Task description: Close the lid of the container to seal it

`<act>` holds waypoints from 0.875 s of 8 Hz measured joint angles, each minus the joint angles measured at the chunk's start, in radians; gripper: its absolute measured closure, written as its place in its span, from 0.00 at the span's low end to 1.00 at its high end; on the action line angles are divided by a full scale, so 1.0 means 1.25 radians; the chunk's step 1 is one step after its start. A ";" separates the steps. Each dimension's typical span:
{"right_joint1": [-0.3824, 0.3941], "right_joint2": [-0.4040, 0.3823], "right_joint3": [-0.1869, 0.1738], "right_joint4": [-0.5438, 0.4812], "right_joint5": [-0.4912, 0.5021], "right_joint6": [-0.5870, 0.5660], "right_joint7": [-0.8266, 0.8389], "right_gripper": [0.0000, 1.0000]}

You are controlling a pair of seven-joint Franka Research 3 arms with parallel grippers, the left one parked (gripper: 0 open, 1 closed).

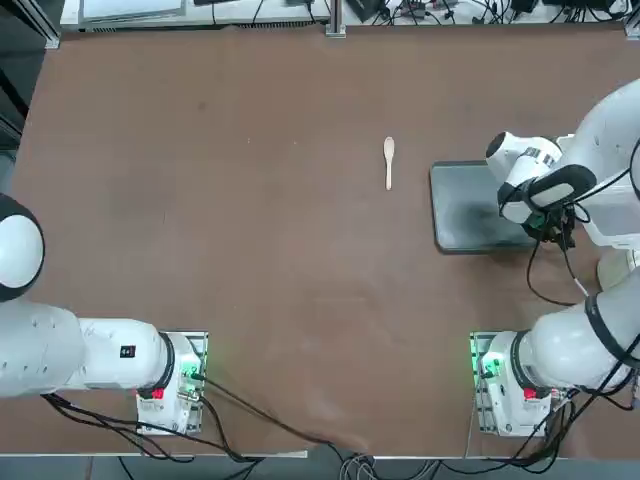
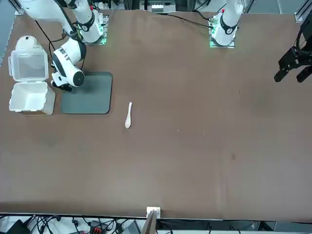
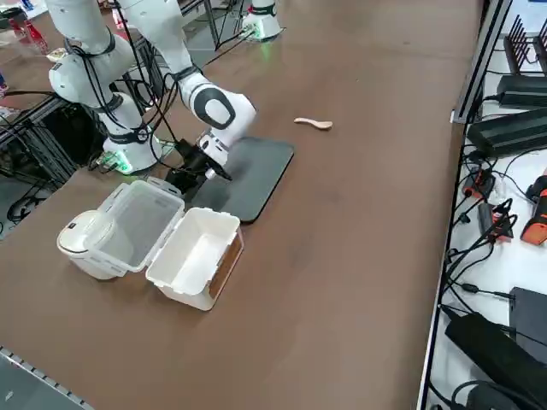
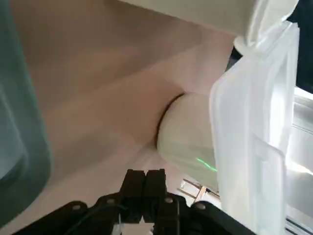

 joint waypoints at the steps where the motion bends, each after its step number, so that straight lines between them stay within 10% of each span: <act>1: 0.000 0.000 0.000 0.000 -0.008 -0.019 0.004 0.98; 7: 0.000 0.005 -0.001 -0.017 -0.063 -0.097 0.070 0.98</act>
